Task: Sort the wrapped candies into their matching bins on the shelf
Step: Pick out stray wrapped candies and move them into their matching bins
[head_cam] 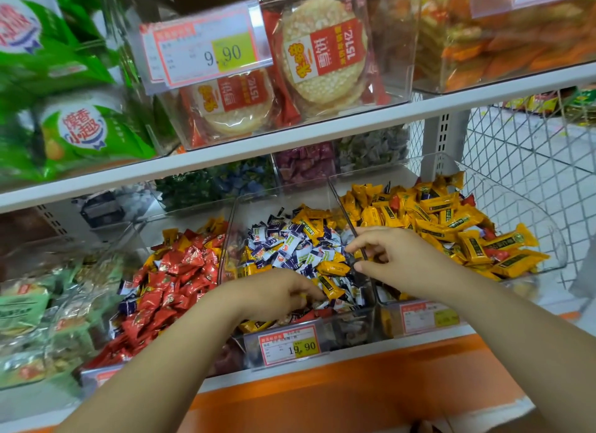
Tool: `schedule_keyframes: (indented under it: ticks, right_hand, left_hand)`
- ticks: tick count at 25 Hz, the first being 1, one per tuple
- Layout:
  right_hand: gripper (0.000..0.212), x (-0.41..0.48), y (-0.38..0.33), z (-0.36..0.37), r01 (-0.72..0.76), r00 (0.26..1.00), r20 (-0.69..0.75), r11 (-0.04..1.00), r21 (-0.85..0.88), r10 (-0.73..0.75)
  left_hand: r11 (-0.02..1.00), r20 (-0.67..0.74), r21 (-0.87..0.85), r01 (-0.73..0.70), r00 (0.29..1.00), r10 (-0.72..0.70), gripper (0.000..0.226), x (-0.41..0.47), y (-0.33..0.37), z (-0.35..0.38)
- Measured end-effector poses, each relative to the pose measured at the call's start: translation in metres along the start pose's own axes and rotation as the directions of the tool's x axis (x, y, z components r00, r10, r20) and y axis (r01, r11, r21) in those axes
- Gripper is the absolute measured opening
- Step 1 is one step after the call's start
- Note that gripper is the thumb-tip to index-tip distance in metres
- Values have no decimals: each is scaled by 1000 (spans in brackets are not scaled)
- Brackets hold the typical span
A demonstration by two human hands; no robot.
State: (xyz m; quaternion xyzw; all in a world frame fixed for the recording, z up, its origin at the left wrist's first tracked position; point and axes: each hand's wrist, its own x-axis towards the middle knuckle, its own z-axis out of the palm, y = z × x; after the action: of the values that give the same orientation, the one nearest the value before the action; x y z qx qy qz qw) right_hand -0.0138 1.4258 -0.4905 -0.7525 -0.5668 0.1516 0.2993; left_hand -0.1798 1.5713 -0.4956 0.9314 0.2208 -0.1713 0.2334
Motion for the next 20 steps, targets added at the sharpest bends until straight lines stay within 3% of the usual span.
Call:
schedule_keyframes:
  ticks: [11,15,20]
  right_hand:
    - [27,1,2,0,4,1000,4,1000,-5,-4]
    - [26,2,2,0,-2,1000,6,1000,-2,2]
    - [26,2,1,0,-6,1000,9,1000,-9,6]
  left_hand:
    - [993,-208,60,-105,971,116,31,12,-18,9]
    - [992,-93,-13,-123,988,121,28,6,-13,5]
    - [983,4,163,-91,996,91,43,14,-8,10]
